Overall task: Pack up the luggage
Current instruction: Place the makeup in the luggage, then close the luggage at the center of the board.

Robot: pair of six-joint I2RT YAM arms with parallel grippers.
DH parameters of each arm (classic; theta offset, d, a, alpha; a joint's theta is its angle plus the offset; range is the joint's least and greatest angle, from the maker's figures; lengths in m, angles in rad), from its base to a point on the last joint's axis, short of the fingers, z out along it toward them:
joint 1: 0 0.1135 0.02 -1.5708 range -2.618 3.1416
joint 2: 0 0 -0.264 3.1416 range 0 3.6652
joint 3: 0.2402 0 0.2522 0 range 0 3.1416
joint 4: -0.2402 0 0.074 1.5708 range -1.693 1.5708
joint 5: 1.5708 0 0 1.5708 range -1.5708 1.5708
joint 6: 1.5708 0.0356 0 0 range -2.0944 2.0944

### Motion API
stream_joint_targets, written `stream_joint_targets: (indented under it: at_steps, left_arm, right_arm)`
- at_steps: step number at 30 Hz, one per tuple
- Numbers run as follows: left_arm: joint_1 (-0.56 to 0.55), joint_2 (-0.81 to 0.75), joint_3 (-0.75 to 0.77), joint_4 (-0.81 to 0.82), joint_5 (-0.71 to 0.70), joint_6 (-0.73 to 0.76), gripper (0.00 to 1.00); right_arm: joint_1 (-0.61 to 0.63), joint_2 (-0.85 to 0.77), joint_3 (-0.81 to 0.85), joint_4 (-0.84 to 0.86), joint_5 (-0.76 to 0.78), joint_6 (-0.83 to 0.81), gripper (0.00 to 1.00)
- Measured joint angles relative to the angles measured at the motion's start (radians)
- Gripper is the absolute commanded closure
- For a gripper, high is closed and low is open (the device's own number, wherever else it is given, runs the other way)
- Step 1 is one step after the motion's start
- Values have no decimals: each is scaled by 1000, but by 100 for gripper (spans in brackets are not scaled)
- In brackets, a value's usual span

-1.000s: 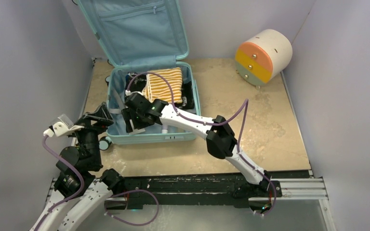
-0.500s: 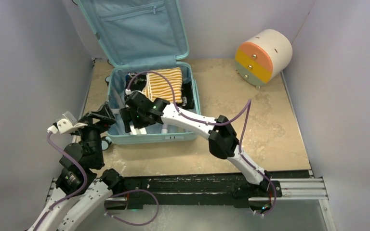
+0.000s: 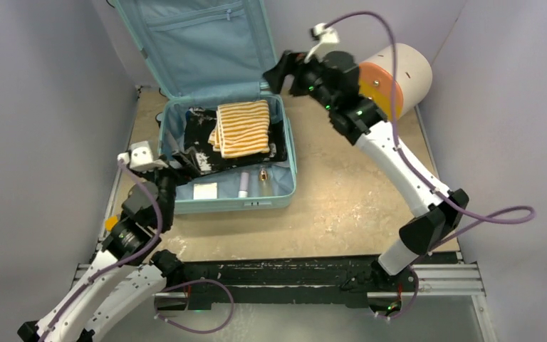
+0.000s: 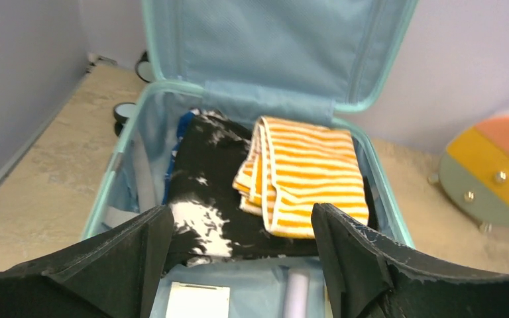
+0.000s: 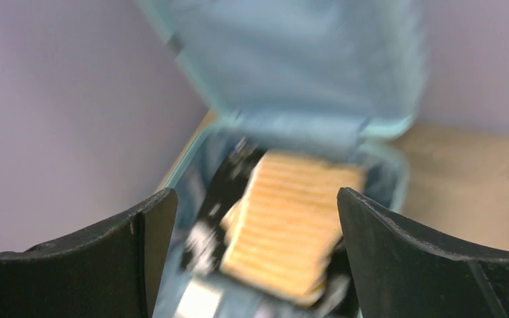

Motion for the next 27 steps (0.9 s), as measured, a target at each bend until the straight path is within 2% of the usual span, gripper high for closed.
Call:
stream_joint_targets:
  at_steps: [2, 4, 8, 11, 20, 27]
  left_arm:
    - [0, 63, 11, -1, 47, 5, 20]
    - [0, 124, 29, -6, 96, 11, 20]
    - [0, 217, 66, -25, 192, 17, 20]
    - [0, 248, 72, -31, 238, 18, 20]
    - [0, 358, 85, -35, 320, 23, 21]
    - [0, 359, 77, -31, 319, 30, 22]
  right_arm:
    - [-115, -25, -53, 138, -2, -52, 13]
    - [-198, 18, -41, 245, -48, -95, 14]
    - [-282, 217, 98, 364, -172, -118, 15]
    - [-332, 364, 142, 465, -256, -112, 14]
    - [-398, 692, 354, 669, -370, -115, 16]
    - [-399, 788, 509, 788, -413, -106, 17]
